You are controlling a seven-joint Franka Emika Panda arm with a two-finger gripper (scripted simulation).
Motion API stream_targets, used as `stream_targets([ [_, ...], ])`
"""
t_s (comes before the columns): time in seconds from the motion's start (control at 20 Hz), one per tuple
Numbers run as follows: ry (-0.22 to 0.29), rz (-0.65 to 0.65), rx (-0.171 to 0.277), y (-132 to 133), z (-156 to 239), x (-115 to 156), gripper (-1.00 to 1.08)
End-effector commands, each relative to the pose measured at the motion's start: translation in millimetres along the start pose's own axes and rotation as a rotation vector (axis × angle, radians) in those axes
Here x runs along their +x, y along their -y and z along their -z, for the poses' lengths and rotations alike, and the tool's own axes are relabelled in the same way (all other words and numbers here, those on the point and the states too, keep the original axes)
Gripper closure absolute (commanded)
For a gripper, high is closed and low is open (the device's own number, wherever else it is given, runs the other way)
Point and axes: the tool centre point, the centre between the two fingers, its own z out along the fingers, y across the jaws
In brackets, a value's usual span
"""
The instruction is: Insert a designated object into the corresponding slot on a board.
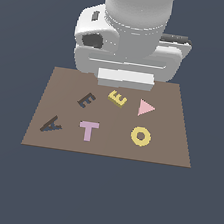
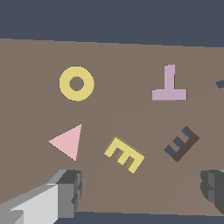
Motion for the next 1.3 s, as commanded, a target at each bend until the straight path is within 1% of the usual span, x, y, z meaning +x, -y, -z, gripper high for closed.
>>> stream_targets([
  [0.0,0.000,0.000,0.000,0,0,0,-0.92],
  [0.3,-0.001,0.026,0.000,0,-3,-1,-0.92],
  [0.65,-0.004,0.123,-0.001,2,-13,-3,-0.92],
  [0.95,-0.008,0.264,-0.002,3,-27,-7,-0.92],
  [1.25,-0.014,0.458,-0.004,4,-47,-12,-0.92],
])
